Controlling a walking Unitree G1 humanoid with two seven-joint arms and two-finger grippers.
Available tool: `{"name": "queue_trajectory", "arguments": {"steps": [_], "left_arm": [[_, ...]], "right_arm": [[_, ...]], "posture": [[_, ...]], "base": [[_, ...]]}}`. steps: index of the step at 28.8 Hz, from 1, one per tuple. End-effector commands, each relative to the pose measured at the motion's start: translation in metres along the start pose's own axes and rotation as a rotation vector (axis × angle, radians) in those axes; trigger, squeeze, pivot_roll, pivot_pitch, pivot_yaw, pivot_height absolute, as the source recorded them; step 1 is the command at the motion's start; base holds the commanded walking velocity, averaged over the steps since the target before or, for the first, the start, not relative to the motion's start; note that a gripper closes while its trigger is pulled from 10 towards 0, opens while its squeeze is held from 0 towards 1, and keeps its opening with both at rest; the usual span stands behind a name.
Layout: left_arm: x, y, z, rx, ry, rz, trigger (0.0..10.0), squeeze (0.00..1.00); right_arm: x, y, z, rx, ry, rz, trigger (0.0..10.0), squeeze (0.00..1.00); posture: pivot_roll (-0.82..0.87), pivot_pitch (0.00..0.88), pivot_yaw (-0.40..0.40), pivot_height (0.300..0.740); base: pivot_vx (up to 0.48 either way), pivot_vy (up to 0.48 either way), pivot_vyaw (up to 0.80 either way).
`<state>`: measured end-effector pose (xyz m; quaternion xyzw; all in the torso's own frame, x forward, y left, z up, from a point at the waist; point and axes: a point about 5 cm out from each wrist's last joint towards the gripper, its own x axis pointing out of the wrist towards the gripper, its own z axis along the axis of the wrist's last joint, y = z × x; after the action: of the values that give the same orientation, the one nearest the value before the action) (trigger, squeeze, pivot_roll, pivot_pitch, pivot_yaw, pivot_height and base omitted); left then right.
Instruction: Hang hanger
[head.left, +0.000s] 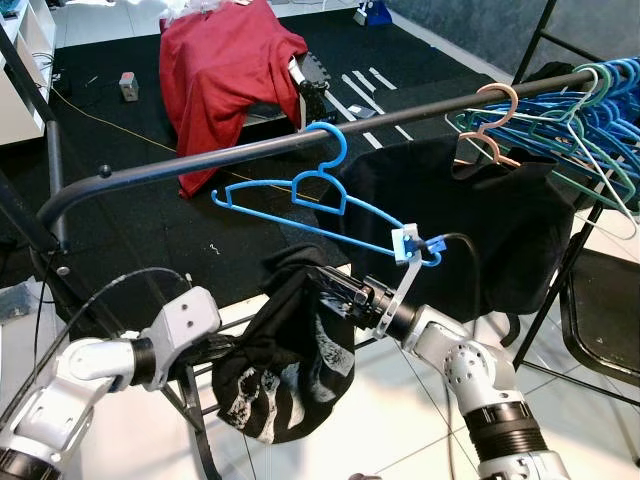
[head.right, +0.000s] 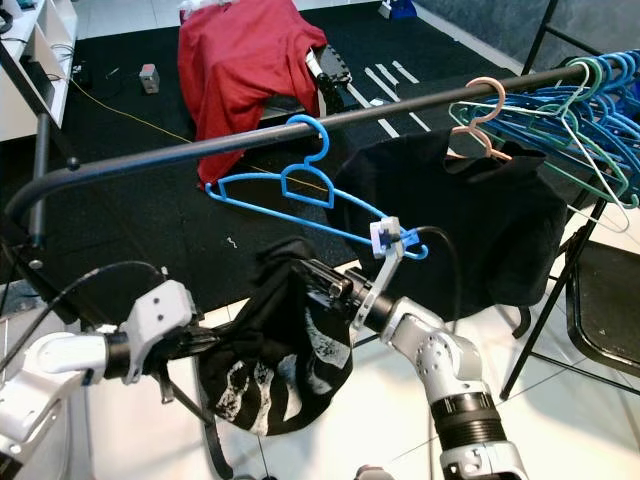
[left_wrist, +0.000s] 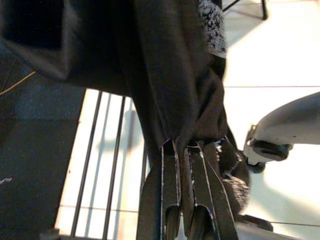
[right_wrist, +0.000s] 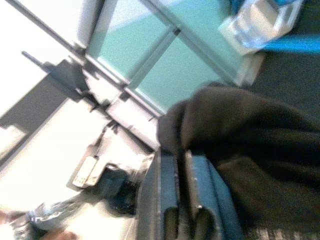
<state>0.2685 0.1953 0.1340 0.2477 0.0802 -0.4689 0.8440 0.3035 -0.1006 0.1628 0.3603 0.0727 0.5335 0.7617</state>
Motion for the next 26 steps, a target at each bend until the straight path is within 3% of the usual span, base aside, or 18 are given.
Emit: {"name": "queue_trajectory", "arguments": {"steps": [1, 2, 5, 6, 8, 9, 11, 13, 14, 16, 19, 21, 23, 24, 25, 26], "left_arm": [[0.003, -0.009, -0.012, -0.044, 0.054, -0.048, 0.0, 0.0], [0.004, -0.006, -0.011, -0.022, 0.056, -0.037, 0.0, 0.0], [0.004, 0.004, -0.011, 0.003, 0.068, 0.031, 0.0, 0.0], [-0.001, 0.019, -0.014, 0.034, 0.13, 0.14, 0.0, 0.0], [-0.001, 0.019, -0.014, 0.034, 0.13, 0.14, 0.0, 0.0], [-0.017, 0.038, -0.018, 0.08, 0.223, 0.255, 0.0, 0.0], [-0.017, 0.038, -0.018, 0.08, 0.223, 0.255, 0.0, 0.0], [-0.028, 0.042, -0.017, 0.127, 0.234, 0.241, 0.0, 0.0], [-0.028, 0.042, -0.017, 0.127, 0.234, 0.241, 0.0, 0.0], [-0.04, 0.048, -0.006, 0.158, 0.185, 0.219, 0.0, 0.0], [-0.044, 0.051, -0.002, 0.159, 0.162, 0.219, 0.0, 0.0], [-0.055, 0.055, 0.011, 0.084, 0.062, 0.173, 0.0, 0.0], [-0.055, 0.055, 0.011, 0.084, 0.062, 0.173, 0.0, 0.0], [-0.062, 0.056, 0.02, 0.023, 0.001, 0.139, 0.0, 0.0], [-0.062, 0.056, 0.02, 0.023, 0.001, 0.139, 0.0, 0.0], [-0.067, 0.06, 0.033, -0.038, -0.072, 0.116, 0.0, 0.0]], "right_arm": [[0.004, 0.018, 0.015, -0.005, -0.063, 0.149, 0.0, 0.0], [0.001, 0.031, 0.015, 0.045, -0.037, 0.289, 0.0, 0.0], [-0.003, 0.037, 0.013, 0.061, 0.004, 0.352, 0.0, 0.0], [-0.009, 0.016, 0.005, -0.047, 0.095, 0.148, 0.0, 0.0], [-0.009, 0.016, 0.005, -0.047, 0.095, 0.148, 0.0, 0.0], [-0.035, -0.036, 0.002, -0.411, 0.281, -0.337, 0.0, 0.0], [-0.035, -0.036, 0.002, -0.411, 0.281, -0.337, 0.0, 0.0], [-0.06, -0.057, 0.013, -0.646, 0.382, -0.566, 0.0, 0.0], [-0.06, -0.057, 0.013, -0.646, 0.382, -0.566, 0.0, 0.0], [-0.082, -0.06, 0.025, -0.726, 0.502, -0.68, 0.0, 0.0], [-0.09, -0.061, 0.028, -0.744, 0.544, -0.71, 0.0, 0.0], [-0.093, -0.056, 0.04, -0.738, 0.523, -0.731, 0.0, 0.0], [-0.093, -0.056, 0.04, -0.738, 0.523, -0.731, 0.0, 0.0], [-0.081, -0.047, 0.048, -0.659, 0.41, -0.651, 0.0, 0.0], [-0.081, -0.047, 0.048, -0.659, 0.41, -0.651, 0.0, 0.0], [-0.064, -0.034, 0.057, -0.576, 0.283, -0.516, 0.0, 0.0]], "posture": [[-0.08, 0.125, 0.021, 0.74], [-0.08, 0.133, 0.026, 0.74], [-0.07, 0.137, 0.032, 0.74], [-0.06, 0.155, 0.033, 0.74], [-0.06, 0.155, 0.033, 0.74], [-0.06, 0.169, 0.04, 0.74], [-0.06, 0.169, 0.04, 0.74], [-0.05, 0.172, 0.042, 0.74], [-0.05, 0.172, 0.042, 0.74], [-0.05, 0.173, 0.042, 0.74], [-0.05, 0.173, 0.042, 0.74], [-0.04, 0.183, 0.042, 0.74], [-0.04, 0.183, 0.042, 0.74], [-0.04, 0.187, 0.042, 0.74], [-0.04, 0.187, 0.042, 0.74], [-0.03, 0.195, 0.041, 0.74]], "base": [[0.0, 0.0, 0.0], [0.0, 0.0, 0.0], [0.0, 0.0, 0.0], [0.0, 0.0, 0.0], [0.0, 0.0, 0.0], [0.0, 0.0, 0.0], [0.0, 0.0, 0.0], [0.0, 0.0, 0.0], [0.0, 0.0, 0.0], [0.0, 0.0, 0.0], [0.0, 0.0, 0.0], [0.0, 0.0, 0.0], [0.0, 0.0, 0.0], [0.0, 0.0, 0.0], [0.0, 0.0, 0.0], [0.0, 0.0, 0.0]]}}
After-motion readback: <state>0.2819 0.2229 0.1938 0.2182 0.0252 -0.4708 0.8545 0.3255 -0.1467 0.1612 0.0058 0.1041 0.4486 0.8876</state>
